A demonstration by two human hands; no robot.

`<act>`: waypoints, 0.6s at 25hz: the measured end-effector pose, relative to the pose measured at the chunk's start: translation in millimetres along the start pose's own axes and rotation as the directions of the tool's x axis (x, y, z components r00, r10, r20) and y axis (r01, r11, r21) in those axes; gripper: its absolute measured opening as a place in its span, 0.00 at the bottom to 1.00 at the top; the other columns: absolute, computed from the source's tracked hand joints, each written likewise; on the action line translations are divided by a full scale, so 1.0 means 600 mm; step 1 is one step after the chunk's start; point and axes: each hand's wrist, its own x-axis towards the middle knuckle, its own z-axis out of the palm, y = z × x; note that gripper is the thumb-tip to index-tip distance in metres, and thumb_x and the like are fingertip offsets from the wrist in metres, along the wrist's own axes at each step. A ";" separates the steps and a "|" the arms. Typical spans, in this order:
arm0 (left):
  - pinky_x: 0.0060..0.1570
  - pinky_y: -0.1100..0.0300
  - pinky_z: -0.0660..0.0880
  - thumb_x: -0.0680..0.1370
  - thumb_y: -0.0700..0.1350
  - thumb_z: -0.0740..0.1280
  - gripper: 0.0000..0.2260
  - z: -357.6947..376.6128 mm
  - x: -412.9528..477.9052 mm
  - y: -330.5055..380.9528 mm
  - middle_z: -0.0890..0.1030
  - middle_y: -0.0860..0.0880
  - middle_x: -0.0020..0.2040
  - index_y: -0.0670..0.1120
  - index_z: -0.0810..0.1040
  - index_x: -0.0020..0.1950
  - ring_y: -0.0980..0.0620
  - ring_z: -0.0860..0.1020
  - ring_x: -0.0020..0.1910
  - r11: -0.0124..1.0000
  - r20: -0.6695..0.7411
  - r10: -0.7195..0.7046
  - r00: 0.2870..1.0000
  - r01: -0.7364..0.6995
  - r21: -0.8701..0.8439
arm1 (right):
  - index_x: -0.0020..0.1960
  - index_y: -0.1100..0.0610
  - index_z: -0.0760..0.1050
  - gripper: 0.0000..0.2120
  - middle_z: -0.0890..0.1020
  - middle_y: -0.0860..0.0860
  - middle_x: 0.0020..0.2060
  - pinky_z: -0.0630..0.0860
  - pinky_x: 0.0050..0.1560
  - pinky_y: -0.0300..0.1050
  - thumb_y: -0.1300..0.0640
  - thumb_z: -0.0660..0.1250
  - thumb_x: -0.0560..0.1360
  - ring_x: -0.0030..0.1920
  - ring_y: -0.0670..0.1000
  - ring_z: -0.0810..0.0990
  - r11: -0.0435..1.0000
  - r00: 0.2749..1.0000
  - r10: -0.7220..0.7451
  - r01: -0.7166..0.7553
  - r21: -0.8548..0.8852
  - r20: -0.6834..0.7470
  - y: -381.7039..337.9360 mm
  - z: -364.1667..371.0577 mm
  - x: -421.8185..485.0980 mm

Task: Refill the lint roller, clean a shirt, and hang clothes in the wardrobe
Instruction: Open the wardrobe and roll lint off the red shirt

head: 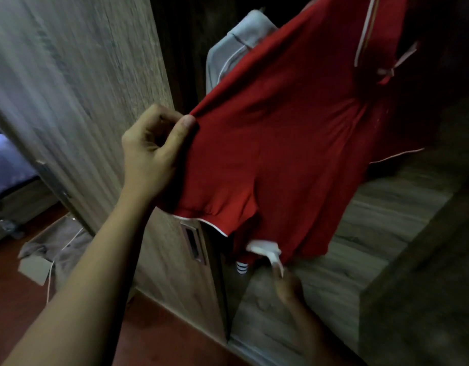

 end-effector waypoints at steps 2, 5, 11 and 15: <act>0.35 0.70 0.69 0.76 0.46 0.68 0.08 0.000 -0.002 -0.001 0.78 0.64 0.32 0.57 0.74 0.39 0.66 0.73 0.32 1.000 -0.009 0.005 1.000 -0.005 -0.007 | 0.50 0.63 0.78 0.20 0.82 0.64 0.47 0.73 0.49 0.49 0.48 0.55 0.79 0.51 0.63 0.80 0.981 0.982 -0.081 0.109 0.159 -0.170 -0.062 -0.054 -0.010; 0.35 0.70 0.69 0.76 0.46 0.68 0.09 0.002 -0.004 -0.004 0.78 0.64 0.33 0.57 0.74 0.39 0.66 0.72 0.32 1.000 -0.012 0.005 1.000 -0.005 -0.019 | 0.40 0.59 0.76 0.19 0.79 0.55 0.33 0.67 0.38 0.45 0.46 0.56 0.78 0.37 0.57 0.78 0.881 0.872 -0.283 0.401 0.252 -0.399 -0.163 -0.151 -0.028; 0.36 0.70 0.69 0.76 0.46 0.68 0.09 0.001 0.000 -0.006 0.79 0.64 0.33 0.57 0.75 0.38 0.66 0.73 0.32 0.999 -0.013 0.009 1.000 -0.010 -0.042 | 0.35 0.49 0.69 0.16 0.70 0.45 0.25 0.66 0.31 0.43 0.42 0.51 0.75 0.28 0.47 0.70 0.557 0.529 -0.407 0.790 0.257 -0.745 -0.332 -0.303 -0.089; 0.35 0.70 0.68 0.76 0.45 0.68 0.09 0.002 -0.003 -0.006 0.79 0.65 0.33 0.56 0.75 0.37 0.67 0.72 0.31 0.999 -0.011 -0.011 1.000 0.011 -0.037 | 0.39 0.62 0.72 0.23 0.75 0.51 0.29 0.63 0.32 0.43 0.43 0.51 0.76 0.29 0.44 0.69 0.632 0.525 -0.456 0.759 0.153 -0.719 -0.310 -0.269 -0.079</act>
